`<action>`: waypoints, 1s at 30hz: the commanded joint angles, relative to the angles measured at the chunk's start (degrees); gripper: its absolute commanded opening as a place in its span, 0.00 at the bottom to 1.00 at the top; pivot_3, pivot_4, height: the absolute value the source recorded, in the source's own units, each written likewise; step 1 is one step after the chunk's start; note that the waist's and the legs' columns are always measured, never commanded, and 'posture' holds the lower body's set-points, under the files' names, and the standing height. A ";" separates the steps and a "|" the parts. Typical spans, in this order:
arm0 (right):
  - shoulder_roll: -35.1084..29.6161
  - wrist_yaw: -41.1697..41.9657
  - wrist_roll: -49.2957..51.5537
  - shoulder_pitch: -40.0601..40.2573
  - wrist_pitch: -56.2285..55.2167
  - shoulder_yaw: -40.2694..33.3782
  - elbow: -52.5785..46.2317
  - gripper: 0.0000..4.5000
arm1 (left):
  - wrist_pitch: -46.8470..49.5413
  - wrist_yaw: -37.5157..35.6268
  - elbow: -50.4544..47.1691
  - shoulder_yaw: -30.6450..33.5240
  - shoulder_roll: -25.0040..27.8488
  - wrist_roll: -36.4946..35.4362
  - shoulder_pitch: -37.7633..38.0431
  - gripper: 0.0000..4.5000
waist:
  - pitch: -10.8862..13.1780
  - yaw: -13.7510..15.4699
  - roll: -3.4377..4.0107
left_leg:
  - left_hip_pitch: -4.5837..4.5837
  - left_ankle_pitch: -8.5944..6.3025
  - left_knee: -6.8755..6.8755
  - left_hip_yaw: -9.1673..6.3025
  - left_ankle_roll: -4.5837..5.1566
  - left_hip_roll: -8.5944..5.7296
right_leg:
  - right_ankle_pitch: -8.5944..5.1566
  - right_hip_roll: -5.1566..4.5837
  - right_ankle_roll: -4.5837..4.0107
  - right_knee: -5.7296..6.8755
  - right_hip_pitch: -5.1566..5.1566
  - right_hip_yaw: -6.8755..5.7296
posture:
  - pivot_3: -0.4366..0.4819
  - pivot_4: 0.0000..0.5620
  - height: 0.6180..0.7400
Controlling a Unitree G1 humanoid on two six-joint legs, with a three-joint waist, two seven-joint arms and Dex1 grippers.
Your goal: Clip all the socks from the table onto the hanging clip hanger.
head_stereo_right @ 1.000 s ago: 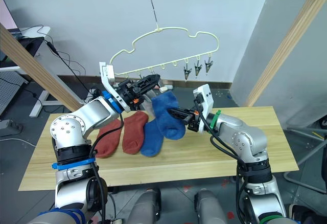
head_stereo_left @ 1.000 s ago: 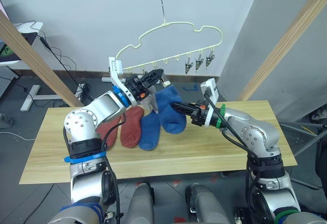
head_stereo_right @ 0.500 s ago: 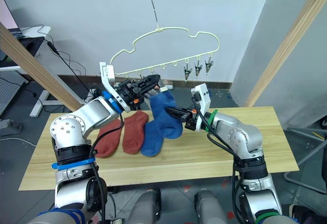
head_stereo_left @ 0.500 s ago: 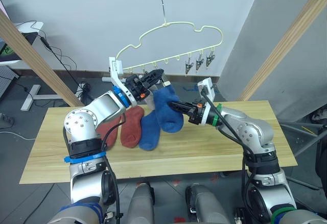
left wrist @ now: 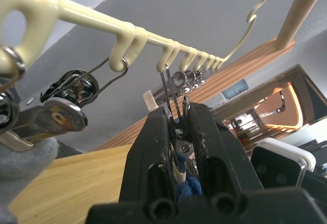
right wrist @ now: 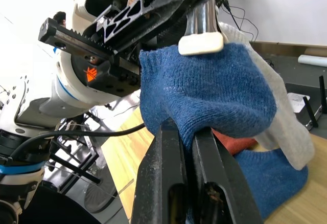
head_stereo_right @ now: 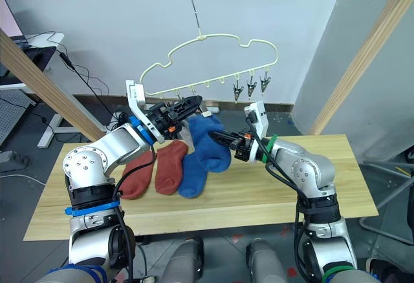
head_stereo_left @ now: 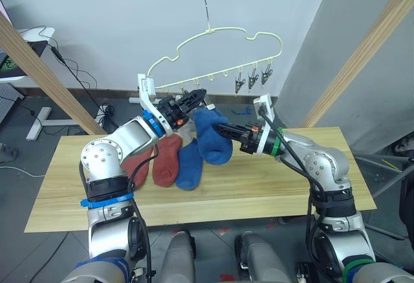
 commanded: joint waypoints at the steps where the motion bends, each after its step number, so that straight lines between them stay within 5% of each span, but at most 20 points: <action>1: 0.74 -0.39 0.20 -1.62 -1.87 -0.67 0.11 0.01 | 0.30 -0.82 -2.26 -0.40 0.19 -1.67 -0.55 0.05 | 0.00 0.00 0.00 | 0.00 0.00 0.00 0.00 0.00 0.00 | 0.00 0.00 0.00 0.00 0.00 0.00 | 0.48 0.40 1.00; 8: 0.52 -0.15 -1.08 -2.21 -3.34 0.23 1.43 0.01 | -0.66 -2.36 -3.71 -0.89 0.64 -0.67 -0.27 0.05 | 0.00 0.02 0.00 | -0.01 0.00 0.00 0.00 0.00 0.00 | 0.00 0.00 0.00 0.00 0.00 0.00 | 0.49 0.40 1.00; 16: 0.27 0.07 -2.59 -1.79 -4.82 1.72 1.81 0.00 | -1.29 -2.83 -4.16 0.12 0.96 -1.48 -0.08 0.59 | 0.00 0.02 0.00 | -0.01 0.00 0.01 0.00 0.00 0.00 | 0.00 0.00 0.00 0.00 -0.01 0.00 | 0.49 0.40 1.00; 22: 0.95 -0.29 -5.46 -1.61 -7.53 3.85 2.90 0.00 | 2.88 -3.39 -9.15 0.93 8.79 -2.44 3.66 1.00 | 0.00 -0.35 0.01 | -0.01 0.00 0.00 0.01 0.00 0.02 | 0.00 0.01 0.00 0.01 -0.03 0.02 | 0.49 0.41 1.00; 30: 0.86 1.05 -9.15 0.41 -11.70 5.97 5.01 0.48 | 4.66 -6.69 -23.02 -1.98 18.91 0.19 14.63 1.00 | 0.09 0.61 0.07 | -0.02 0.00 -0.04 -0.01 -0.01 -0.01 | -0.01 -0.05 -0.02 0.03 -0.08 -0.02 | 0.55 0.41 1.00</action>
